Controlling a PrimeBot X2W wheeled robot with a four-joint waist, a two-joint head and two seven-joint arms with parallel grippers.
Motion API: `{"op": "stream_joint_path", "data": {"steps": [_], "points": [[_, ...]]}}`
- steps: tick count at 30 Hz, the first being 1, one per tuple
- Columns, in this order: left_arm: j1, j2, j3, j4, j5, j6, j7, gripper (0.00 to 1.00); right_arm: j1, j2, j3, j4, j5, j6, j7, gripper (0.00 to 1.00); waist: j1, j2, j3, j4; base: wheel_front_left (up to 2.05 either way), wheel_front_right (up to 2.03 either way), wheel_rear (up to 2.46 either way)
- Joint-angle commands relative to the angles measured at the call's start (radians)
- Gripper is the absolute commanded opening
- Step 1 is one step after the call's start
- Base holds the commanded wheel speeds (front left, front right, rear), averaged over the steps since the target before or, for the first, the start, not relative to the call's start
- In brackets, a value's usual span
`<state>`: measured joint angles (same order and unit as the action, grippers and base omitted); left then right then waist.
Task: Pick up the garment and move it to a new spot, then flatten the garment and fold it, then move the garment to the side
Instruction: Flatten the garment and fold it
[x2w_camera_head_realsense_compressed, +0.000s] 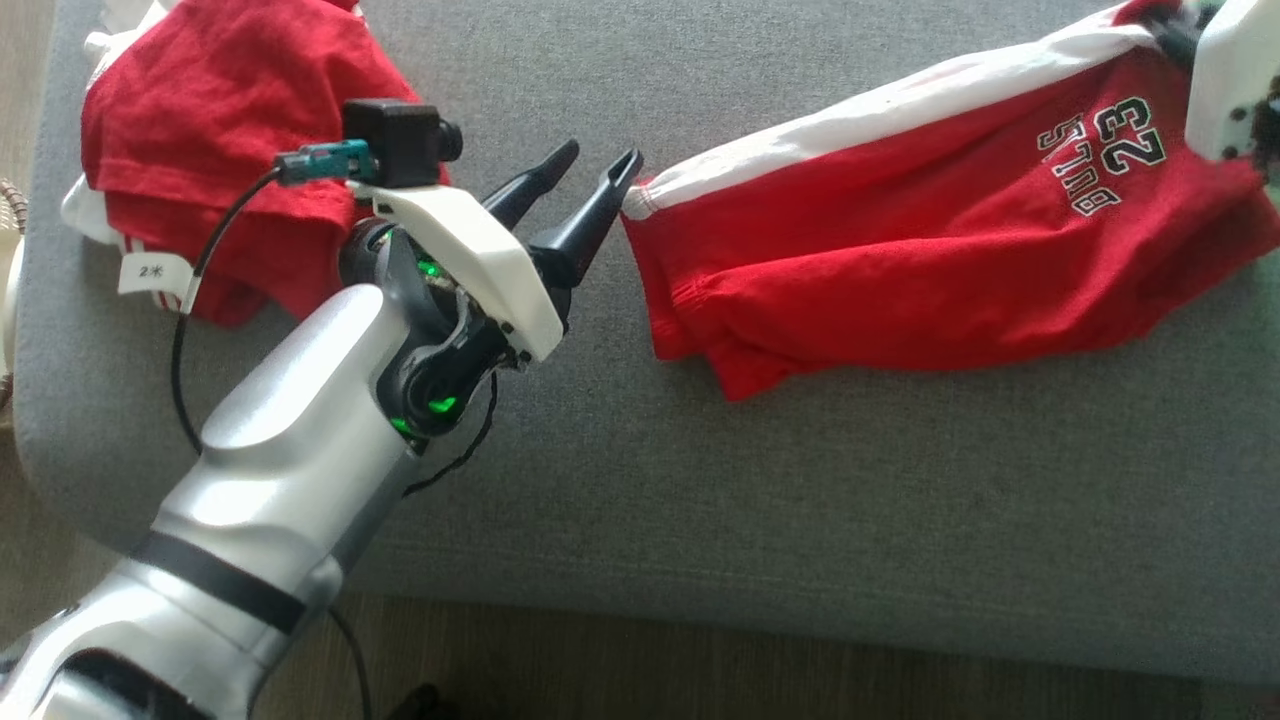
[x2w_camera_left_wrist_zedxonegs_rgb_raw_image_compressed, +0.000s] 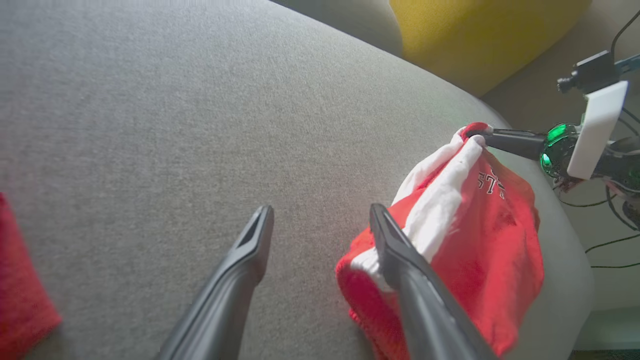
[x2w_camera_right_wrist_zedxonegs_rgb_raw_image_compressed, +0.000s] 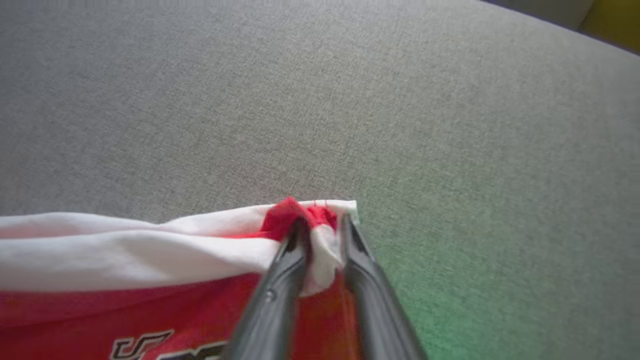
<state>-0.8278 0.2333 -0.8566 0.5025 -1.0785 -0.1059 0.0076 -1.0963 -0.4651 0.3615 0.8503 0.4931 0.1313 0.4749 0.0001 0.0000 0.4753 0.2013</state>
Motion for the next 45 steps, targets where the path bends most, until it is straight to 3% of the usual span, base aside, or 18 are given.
{"op": "stream_joint_path", "data": {"steps": [1,11,19,24,28,33,38,45], "points": [[-0.041,0.013,0.045,-0.007,0.01,0.004,-0.018,1.0,-0.031,0.016,-0.001,-0.013,-0.011,-0.001,-0.017,1.0,-0.0001,0.0,0.001,0.001,0.0,0.0,0.0],[-0.04,0.002,0.028,0.059,0.06,0.02,-0.087,1.0,-0.023,0.046,-0.013,0.054,-0.007,-0.001,-0.126,1.0,-0.0001,0.0,-0.044,-0.021,0.0,0.0,0.0],[0.01,0.018,0.052,0.076,0.127,0.083,-0.236,1.0,0.058,0.066,-0.052,0.062,-0.012,-0.001,-0.349,1.0,-0.0001,0.0,-0.167,-0.069,0.0,0.0,0.0],[0.085,0.05,0.134,0.012,0.175,0.152,-0.267,1.0,0.146,0.088,-0.073,0.01,-0.017,-0.001,-0.484,1.0,-0.0001,0.0,-0.244,-0.111,0.0,0.0,0.0],[0.18,0.073,0.256,-0.122,0.294,0.219,-0.269,1.0,0.239,0.099,-0.087,-0.06,-0.056,-0.001,-0.572,1.0,-0.0001,0.0,-0.299,-0.14,0.0,0.0,0.0],[0.351,0.066,0.375,-0.272,0.448,0.268,-0.269,1.0,0.385,0.122,-0.161,-0.167,-0.146,-0.001,-0.666,1.0,-0.0001,0.0,-0.353,-0.17,0.0,0.0,0.0],[0.51,0.023,0.472,-0.36,0.552,0.267,-0.269,1.0,0.563,0.19,-0.285,-0.299,-0.25,-0.001,-0.697,1.0,-0.0001,0.0,-0.381,-0.184,0.0,0.0,0.0],[0.693,-0.059,0.586,-0.406,0.712,0.223,-0.269,1.0,0.81,0.327,-0.445,-0.505,-0.401,-0.001,-0.699,1.0,-0.0001,0.0,-0.409,-0.198,0.0,0.0,0.0]]}}
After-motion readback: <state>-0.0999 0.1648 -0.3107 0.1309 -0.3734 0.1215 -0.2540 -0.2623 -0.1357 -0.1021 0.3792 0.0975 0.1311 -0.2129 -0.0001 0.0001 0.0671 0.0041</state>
